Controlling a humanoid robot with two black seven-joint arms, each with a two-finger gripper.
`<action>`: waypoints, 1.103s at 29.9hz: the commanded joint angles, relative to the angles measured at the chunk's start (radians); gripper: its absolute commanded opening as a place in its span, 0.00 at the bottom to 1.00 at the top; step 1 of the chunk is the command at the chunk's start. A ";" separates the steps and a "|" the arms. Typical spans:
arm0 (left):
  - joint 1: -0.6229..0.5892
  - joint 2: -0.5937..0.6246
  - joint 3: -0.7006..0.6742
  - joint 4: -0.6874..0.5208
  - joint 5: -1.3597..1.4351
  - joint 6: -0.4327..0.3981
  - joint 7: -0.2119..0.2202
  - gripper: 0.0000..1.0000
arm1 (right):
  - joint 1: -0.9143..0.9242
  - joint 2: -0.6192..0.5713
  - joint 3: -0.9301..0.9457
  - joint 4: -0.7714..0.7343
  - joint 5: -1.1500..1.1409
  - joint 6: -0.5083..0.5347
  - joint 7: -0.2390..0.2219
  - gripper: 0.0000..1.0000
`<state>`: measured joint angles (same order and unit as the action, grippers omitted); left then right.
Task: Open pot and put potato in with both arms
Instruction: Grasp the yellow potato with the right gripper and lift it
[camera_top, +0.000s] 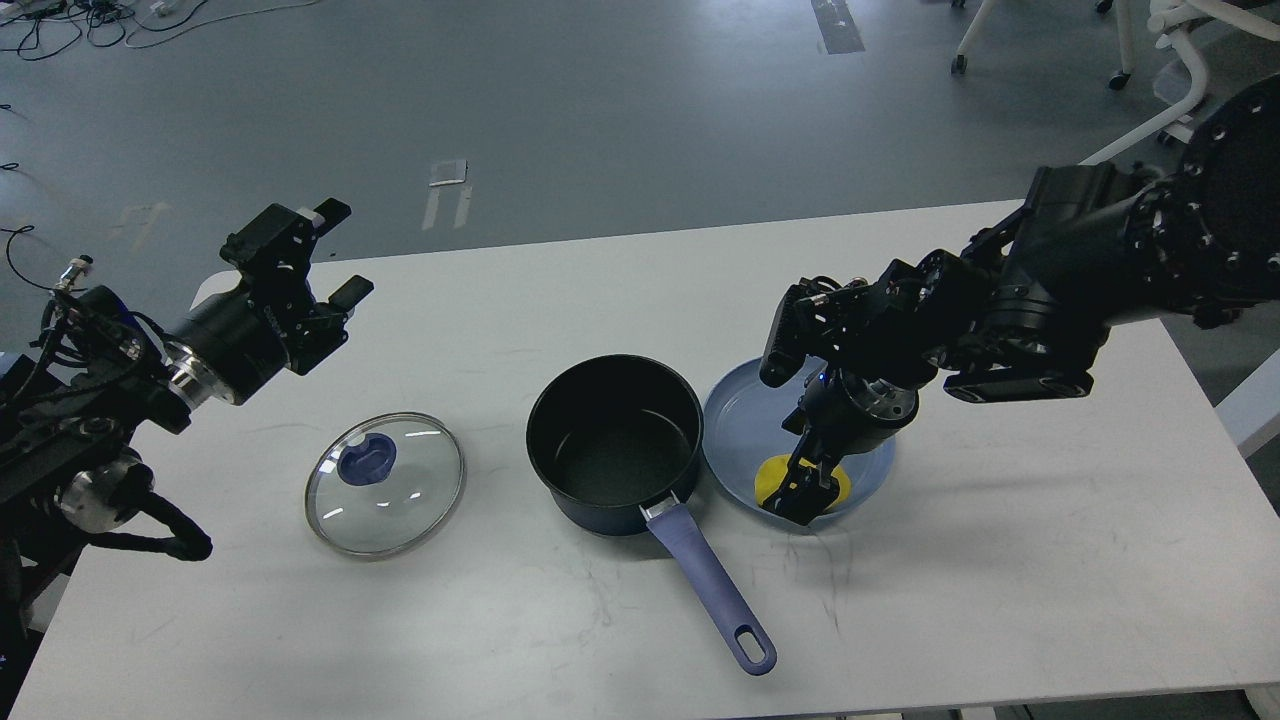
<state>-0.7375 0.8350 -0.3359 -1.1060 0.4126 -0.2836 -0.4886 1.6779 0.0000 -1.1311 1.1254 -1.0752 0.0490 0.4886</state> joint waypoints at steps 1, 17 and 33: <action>0.001 0.001 0.000 0.000 -0.001 0.000 0.000 0.98 | -0.015 0.000 -0.021 0.001 0.000 0.002 0.000 0.99; 0.001 0.004 0.000 0.000 -0.001 -0.006 0.000 0.98 | -0.018 0.000 -0.026 0.007 0.000 -0.001 0.000 0.63; 0.000 0.009 -0.002 -0.002 -0.001 -0.011 0.000 0.98 | 0.146 -0.078 -0.001 0.134 0.009 -0.034 0.000 0.44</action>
<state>-0.7373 0.8436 -0.3361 -1.1060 0.4111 -0.2946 -0.4887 1.7576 -0.0291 -1.1422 1.2156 -1.0651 0.0157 0.4889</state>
